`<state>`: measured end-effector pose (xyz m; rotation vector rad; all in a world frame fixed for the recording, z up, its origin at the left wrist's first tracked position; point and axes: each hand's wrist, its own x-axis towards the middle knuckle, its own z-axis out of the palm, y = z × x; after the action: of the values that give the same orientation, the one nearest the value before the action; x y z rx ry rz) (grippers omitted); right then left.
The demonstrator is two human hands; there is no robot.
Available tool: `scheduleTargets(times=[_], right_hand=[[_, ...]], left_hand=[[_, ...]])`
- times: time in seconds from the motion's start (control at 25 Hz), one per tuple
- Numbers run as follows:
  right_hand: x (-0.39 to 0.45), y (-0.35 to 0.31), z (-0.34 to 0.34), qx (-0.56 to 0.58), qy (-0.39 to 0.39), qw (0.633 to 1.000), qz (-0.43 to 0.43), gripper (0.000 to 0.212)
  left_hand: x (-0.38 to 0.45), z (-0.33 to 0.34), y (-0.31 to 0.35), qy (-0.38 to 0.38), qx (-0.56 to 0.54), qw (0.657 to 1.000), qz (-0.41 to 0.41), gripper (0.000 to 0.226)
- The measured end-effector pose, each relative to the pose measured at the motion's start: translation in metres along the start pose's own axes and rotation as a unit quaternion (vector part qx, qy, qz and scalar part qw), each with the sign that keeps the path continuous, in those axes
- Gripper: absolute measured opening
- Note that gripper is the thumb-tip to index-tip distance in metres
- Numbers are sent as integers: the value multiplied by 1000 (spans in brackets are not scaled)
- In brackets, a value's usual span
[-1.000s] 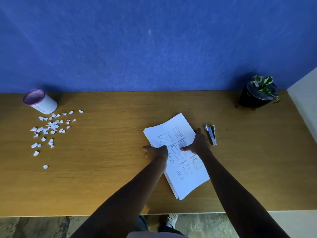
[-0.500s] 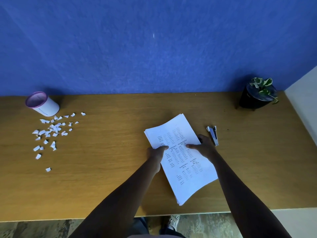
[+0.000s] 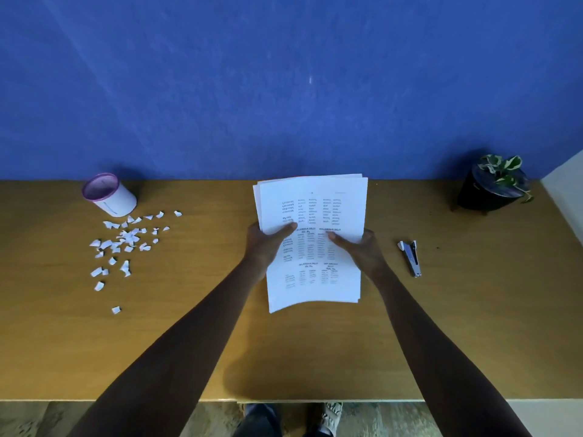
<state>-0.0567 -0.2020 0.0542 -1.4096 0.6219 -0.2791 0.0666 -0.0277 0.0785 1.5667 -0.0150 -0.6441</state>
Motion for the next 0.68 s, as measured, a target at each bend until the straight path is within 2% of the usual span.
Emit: scheduleTargets(times=[0.2,0.32,0.52,0.68], right_hand=[[2,-27,34,29,21,996,-80,22],[1,-37,38,32,7,994,-104,30],[-2,-37,34,10,-39,997,-73,38],[-6,-36,35,10,-23,998,-65,38]], left_hand=[[-1,-21,33,4,-39,998,52,23],[-4,-33,42,-7,-55,996,71,31],[-5,-43,37,-41,11,997,64,38],[-8,-40,36,-47,30,997,61,40]])
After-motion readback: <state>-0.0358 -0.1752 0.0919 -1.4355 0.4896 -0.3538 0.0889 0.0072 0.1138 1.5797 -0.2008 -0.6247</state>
